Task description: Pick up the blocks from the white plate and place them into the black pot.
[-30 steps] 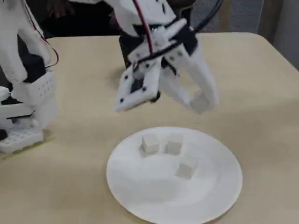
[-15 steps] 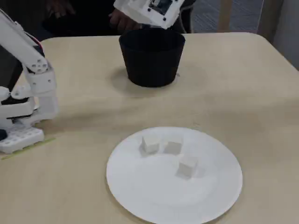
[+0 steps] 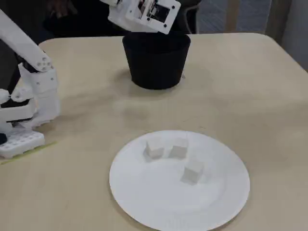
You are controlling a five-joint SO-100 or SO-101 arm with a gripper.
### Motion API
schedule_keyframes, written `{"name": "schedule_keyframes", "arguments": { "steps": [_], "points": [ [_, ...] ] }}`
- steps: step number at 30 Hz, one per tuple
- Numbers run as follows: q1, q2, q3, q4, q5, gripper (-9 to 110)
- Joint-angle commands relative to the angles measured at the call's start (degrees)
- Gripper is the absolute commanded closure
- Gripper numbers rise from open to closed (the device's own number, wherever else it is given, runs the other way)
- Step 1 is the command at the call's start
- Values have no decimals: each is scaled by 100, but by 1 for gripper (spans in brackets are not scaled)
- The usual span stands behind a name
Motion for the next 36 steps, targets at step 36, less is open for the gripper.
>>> {"name": "schedule_keyframes", "arguments": {
  "steps": [36],
  "points": [
    [5440,-2101,-3006,4069,861,104]
  ]
}}
